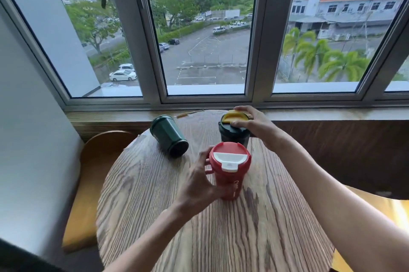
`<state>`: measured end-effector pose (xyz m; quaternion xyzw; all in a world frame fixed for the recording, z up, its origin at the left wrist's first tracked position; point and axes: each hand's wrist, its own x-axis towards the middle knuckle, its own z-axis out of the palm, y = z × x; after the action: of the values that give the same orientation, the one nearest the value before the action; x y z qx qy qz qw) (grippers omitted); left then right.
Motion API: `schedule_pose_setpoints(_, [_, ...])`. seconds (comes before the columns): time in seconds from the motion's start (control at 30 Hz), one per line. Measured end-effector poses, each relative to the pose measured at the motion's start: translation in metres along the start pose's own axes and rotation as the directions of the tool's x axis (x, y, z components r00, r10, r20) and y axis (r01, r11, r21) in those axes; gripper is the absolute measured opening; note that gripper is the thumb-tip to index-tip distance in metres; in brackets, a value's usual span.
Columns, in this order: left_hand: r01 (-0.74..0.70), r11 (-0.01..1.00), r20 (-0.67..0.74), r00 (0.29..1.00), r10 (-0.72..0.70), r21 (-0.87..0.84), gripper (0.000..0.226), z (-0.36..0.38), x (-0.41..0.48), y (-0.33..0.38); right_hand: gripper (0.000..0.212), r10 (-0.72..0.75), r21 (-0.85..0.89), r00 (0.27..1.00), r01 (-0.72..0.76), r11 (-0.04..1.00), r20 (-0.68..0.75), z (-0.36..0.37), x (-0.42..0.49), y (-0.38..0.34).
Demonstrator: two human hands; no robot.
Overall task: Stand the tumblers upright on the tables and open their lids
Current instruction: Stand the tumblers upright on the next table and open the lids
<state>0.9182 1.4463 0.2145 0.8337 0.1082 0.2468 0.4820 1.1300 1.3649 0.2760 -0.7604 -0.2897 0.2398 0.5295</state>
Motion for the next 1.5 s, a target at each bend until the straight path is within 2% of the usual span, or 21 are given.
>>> schedule_pose_setpoints(0.4, [0.041, 0.999, -0.092, 0.995, -0.038, 0.032, 0.099, -0.005, 0.004, -0.010, 0.045, -0.006, -0.002, 1.000, 0.006, 1.000, -0.002, -0.003, 0.001, -0.001])
schedule_pose_setpoints(1.07, [0.007, 1.000, -0.092, 0.996, -0.004, 0.026, 0.094, -0.002, 0.015, -0.021, 0.047, 0.029, 0.072, 0.998, -0.033, 0.997, 0.064, -0.005, -0.001, -0.001])
schedule_pose_setpoints(1.2, [0.016, 0.996, -0.044, 0.999, -0.019, -0.085, 0.090, -0.006, 0.011, -0.025, 0.047, 0.028, 0.077, 0.998, -0.033, 0.996, 0.062, -0.003, -0.003, 0.000])
schedule_pose_setpoints(1.27, [0.057, 0.993, -0.130, 0.989, -0.070, -0.099, 0.079, -0.016, 0.012, -0.026, 0.047, 0.032, 0.079, 0.998, -0.037, 0.996, 0.060, -0.003, -0.004, -0.001])
schedule_pose_setpoints(1.33, [0.095, 0.993, -0.287, 0.951, -0.113, -0.076, 0.064, -0.030, 0.021, -0.027, 0.048, 0.038, 0.028, 0.998, -0.039, 0.999, 0.053, -0.003, -0.003, -0.003])
schedule_pose_setpoints(1.43, [0.172, 0.982, -0.535, 0.823, -0.189, -0.082, 0.038, -0.058, 0.047, -0.034, 0.054, 0.013, -0.106, 0.999, -0.009, 0.994, 0.036, -0.003, 0.001, -0.012])
schedule_pose_setpoints(1.5, [0.266, 0.958, -0.611, 0.742, -0.275, -0.109, 0.038, -0.078, 0.068, -0.047, 0.055, -0.002, -0.168, 0.999, 0.009, 0.986, 0.037, -0.001, 0.004, -0.020])
